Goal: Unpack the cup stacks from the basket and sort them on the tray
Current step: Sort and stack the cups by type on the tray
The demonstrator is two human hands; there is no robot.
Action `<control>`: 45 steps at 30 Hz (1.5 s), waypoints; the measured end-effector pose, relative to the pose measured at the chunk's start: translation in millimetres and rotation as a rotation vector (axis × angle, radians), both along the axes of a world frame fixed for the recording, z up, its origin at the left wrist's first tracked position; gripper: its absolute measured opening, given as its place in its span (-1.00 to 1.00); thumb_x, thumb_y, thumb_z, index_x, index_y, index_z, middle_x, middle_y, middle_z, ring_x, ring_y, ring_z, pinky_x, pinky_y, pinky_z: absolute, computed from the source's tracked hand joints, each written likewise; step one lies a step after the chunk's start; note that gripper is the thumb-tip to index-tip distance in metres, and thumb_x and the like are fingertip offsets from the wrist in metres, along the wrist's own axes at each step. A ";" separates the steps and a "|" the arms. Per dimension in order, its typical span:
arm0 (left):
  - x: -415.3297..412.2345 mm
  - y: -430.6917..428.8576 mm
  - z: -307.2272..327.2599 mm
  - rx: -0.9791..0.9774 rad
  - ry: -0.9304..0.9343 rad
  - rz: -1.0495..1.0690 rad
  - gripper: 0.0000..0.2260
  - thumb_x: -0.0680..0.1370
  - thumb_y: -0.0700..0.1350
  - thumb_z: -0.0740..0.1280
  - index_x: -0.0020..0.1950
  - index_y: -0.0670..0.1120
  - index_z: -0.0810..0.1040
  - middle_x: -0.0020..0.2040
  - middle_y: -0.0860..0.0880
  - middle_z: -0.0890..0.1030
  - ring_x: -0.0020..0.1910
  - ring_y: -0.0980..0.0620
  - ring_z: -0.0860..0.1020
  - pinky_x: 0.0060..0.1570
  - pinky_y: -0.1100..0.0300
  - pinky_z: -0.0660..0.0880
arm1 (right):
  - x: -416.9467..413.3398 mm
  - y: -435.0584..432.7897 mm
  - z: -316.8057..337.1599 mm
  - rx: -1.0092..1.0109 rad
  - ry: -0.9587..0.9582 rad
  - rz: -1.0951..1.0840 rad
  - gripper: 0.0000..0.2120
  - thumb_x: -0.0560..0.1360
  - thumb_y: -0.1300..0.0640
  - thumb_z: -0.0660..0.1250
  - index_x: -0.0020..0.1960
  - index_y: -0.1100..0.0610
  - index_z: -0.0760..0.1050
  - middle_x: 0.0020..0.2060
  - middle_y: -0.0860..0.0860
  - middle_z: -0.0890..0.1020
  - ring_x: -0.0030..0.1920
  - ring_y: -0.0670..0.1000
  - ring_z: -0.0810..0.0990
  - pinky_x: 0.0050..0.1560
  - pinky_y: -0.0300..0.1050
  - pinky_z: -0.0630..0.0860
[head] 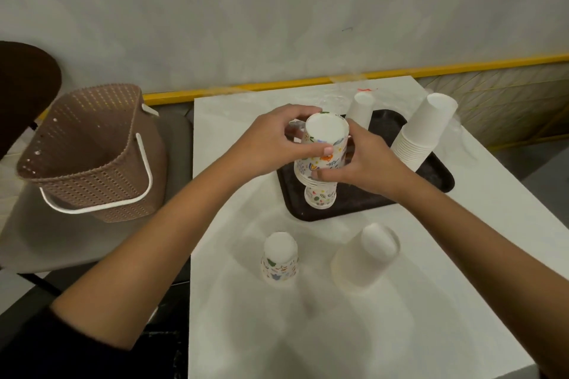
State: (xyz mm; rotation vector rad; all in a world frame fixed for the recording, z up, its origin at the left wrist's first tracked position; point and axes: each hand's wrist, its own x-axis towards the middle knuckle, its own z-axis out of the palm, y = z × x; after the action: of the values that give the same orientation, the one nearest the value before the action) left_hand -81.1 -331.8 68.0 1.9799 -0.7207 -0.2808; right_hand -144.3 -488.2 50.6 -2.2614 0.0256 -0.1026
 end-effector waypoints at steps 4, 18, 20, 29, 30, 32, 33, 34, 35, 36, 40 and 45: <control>16.3 -28.4 -24.0 0.043 0.046 0.023 -0.43 0.35 -0.06 0.50 0.33 -0.02 0.42 0.27 0.03 0.47 0.09 0.11 0.49 0.05 0.24 0.53 | 25.0 -28.6 -26.0 -0.001 0.053 0.038 -0.37 0.29 0.13 0.53 0.28 0.08 0.32 0.07 -0.12 0.47 0.07 -0.14 0.45 0.04 -0.30 0.43; 36.6 -68.8 -98.2 0.197 0.217 0.149 -0.43 0.36 -0.10 0.50 0.33 -0.03 0.40 0.29 -0.01 0.45 0.15 0.05 0.51 0.16 0.08 0.51 | 68.8 -69.9 -119.3 0.075 0.239 0.111 -0.33 0.30 0.16 0.53 0.32 0.09 0.30 0.22 -0.03 0.48 0.19 -0.10 0.43 0.17 -0.19 0.40; 34.6 -69.6 -105.8 0.224 0.238 0.152 -0.43 0.36 -0.10 0.51 0.32 -0.03 0.40 0.29 -0.01 0.45 0.16 0.03 0.51 0.17 0.04 0.51 | 67.6 -69.5 -127.2 0.044 0.262 0.120 -0.34 0.33 0.15 0.50 0.34 0.09 0.28 0.25 -0.03 0.45 0.21 -0.12 0.40 0.17 -0.25 0.34; 23.6 -67.0 -113.0 0.304 0.268 0.152 -0.50 0.44 -0.14 0.43 0.35 -0.06 0.37 0.30 -0.02 0.45 0.10 0.05 0.50 0.11 0.17 0.48 | 58.9 -70.9 -139.0 0.001 0.307 0.108 -0.33 0.36 0.16 0.48 0.38 0.11 0.25 0.33 0.03 0.42 0.34 0.01 0.38 0.31 -0.15 0.34; 21.6 -65.0 -111.3 0.296 0.268 0.153 -0.51 0.45 -0.14 0.43 0.34 -0.07 0.38 0.30 -0.03 0.45 0.11 0.04 0.50 0.12 0.17 0.48 | 57.6 -71.6 -136.1 0.014 0.310 0.100 -0.33 0.35 0.17 0.48 0.37 0.10 0.26 0.32 0.03 0.42 0.33 0.01 0.39 0.30 -0.12 0.36; 17.3 -58.9 -107.0 0.286 0.260 0.158 -0.51 0.45 -0.13 0.42 0.35 -0.06 0.38 0.30 -0.02 0.45 0.15 0.02 0.50 0.12 0.18 0.47 | 54.7 -73.3 -127.3 0.027 0.310 0.082 -0.33 0.35 0.18 0.49 0.36 0.09 0.25 0.31 0.03 0.43 0.31 0.02 0.41 0.28 -0.10 0.39; 15.1 -54.8 -104.4 0.277 0.256 0.160 -0.52 0.46 -0.13 0.41 0.35 -0.06 0.37 0.30 -0.02 0.46 0.15 0.03 0.50 0.10 0.21 0.47 | 53.0 -74.0 -121.2 0.025 0.308 0.067 -0.33 0.35 0.18 0.49 0.37 0.09 0.25 0.30 0.03 0.43 0.30 0.01 0.42 0.27 -0.10 0.39; 12.9 -50.3 -101.4 0.260 0.252 0.162 -0.52 0.46 -0.13 0.41 0.36 -0.05 0.37 0.29 -0.01 0.46 0.14 0.05 0.50 0.09 0.23 0.46 | 51.2 -74.5 -113.9 0.016 0.298 0.051 -0.33 0.35 0.18 0.48 0.37 0.09 0.25 0.30 0.04 0.43 0.28 0.01 0.42 0.26 -0.12 0.39; 10.6 -45.2 -98.2 0.242 0.250 0.164 -0.53 0.47 -0.14 0.40 0.36 -0.05 0.37 0.27 0.00 0.47 0.13 0.06 0.49 0.09 0.24 0.45 | 49.3 -74.3 -106.2 0.004 0.280 0.037 -0.33 0.36 0.17 0.48 0.38 0.09 0.25 0.30 0.04 0.43 0.27 0.01 0.43 0.25 -0.14 0.39; 8.2 -39.6 -95.4 0.224 0.250 0.167 -0.53 0.47 -0.14 0.39 0.36 -0.04 0.37 0.26 0.01 0.47 0.13 0.07 0.49 0.10 0.24 0.45 | 46.9 -73.8 -98.2 -0.009 0.256 0.026 -0.34 0.37 0.16 0.47 0.38 0.10 0.25 0.30 0.05 0.43 0.26 0.00 0.44 0.24 -0.16 0.39; -0.8 -11.3 -90.4 0.182 0.270 0.175 -0.57 0.47 -0.10 0.40 0.31 0.00 0.42 0.20 0.05 0.50 0.15 0.04 0.52 0.15 0.17 0.48 | 33.2 -67.6 -65.7 -0.044 0.156 -0.007 -0.43 0.39 0.13 0.45 0.34 0.09 0.32 0.27 0.04 0.47 0.21 -0.03 0.46 0.18 -0.23 0.39; -12.6 30.8 -93.0 0.192 0.308 0.127 -0.66 0.45 -0.05 0.41 0.21 0.07 0.49 0.10 0.13 0.55 0.07 0.15 0.54 0.01 0.35 0.48 | 8.0 -44.3 -33.5 -0.034 0.063 -0.013 -0.50 0.40 0.12 0.44 0.29 0.06 0.38 0.24 0.01 0.50 0.10 -0.15 0.42 0.14 -0.31 0.35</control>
State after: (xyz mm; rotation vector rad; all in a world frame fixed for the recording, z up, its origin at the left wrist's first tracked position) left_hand -93.7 -301.0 -25.0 2.0895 -0.3804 -0.5818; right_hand -136.3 -532.5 17.1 -2.2982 0.0720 -0.0388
